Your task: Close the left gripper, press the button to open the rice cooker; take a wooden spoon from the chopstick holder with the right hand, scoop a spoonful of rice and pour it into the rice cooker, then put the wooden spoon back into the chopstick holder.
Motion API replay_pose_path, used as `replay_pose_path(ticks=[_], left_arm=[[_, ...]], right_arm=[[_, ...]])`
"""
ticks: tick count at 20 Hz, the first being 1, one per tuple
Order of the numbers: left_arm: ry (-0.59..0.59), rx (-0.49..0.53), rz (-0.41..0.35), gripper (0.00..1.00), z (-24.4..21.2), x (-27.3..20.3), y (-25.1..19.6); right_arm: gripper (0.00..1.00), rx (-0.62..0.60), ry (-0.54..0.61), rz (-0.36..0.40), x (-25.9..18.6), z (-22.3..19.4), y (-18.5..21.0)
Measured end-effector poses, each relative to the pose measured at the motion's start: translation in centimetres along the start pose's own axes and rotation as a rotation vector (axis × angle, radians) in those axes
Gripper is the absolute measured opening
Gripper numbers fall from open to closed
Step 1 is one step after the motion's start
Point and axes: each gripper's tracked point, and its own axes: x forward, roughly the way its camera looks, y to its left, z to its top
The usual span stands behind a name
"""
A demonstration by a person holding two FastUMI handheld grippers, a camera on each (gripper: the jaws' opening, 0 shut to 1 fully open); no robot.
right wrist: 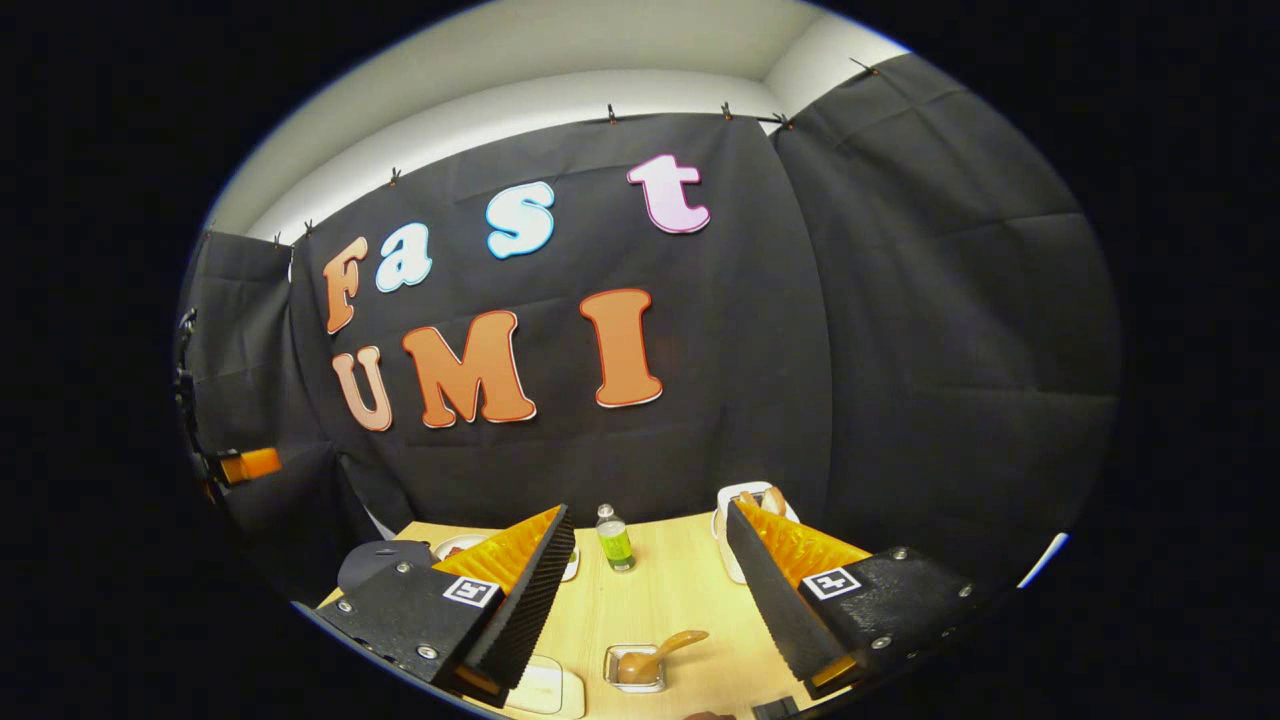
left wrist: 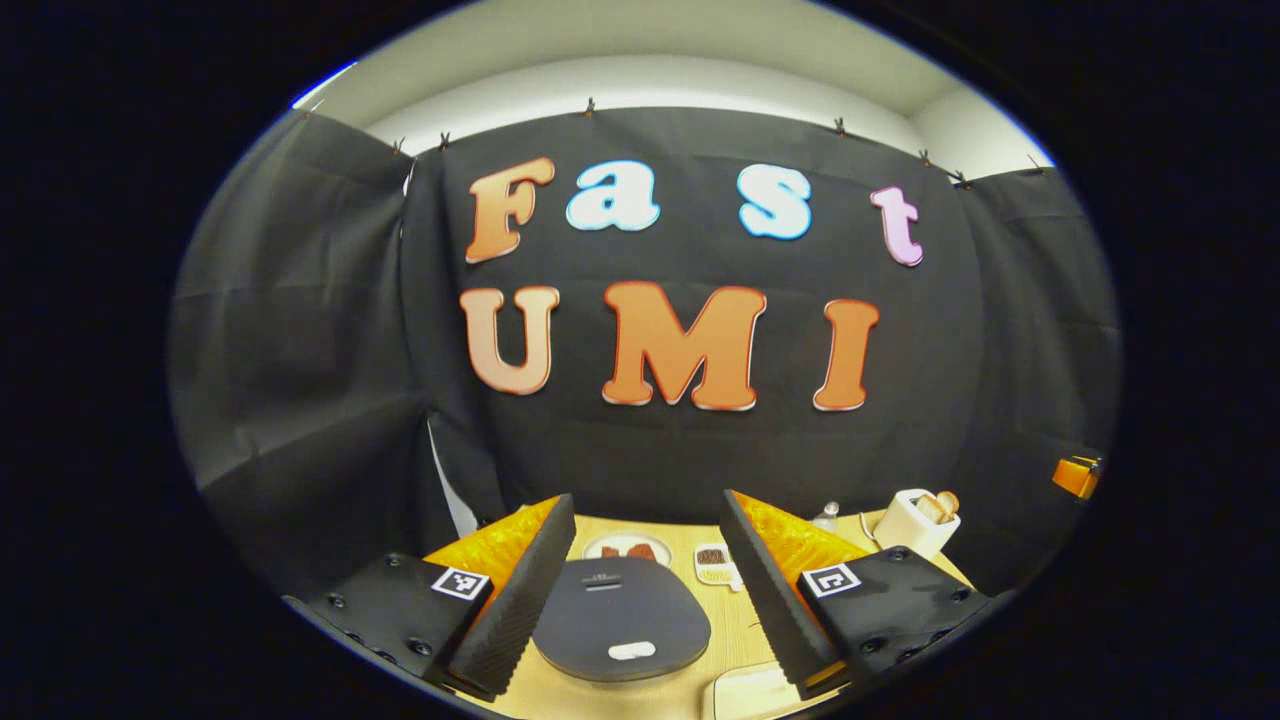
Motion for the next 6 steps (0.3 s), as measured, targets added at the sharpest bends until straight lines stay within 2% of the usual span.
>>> replay_pose_path(ticks=[1, 6], left_arm=[[-0.017, -0.006, -0.003, 0.94, 0.9, -0.5, -0.1], [-0.115, 0.034, 0.023, 0.94, 4.7, -2.6, 0.3]], right_arm=[[0.94, -0.017, -0.014, -0.004, -0.2, 0.6, 0.0], [0.95, -0.083, -0.076, -0.023, -1.2, 3.1, -0.4]])
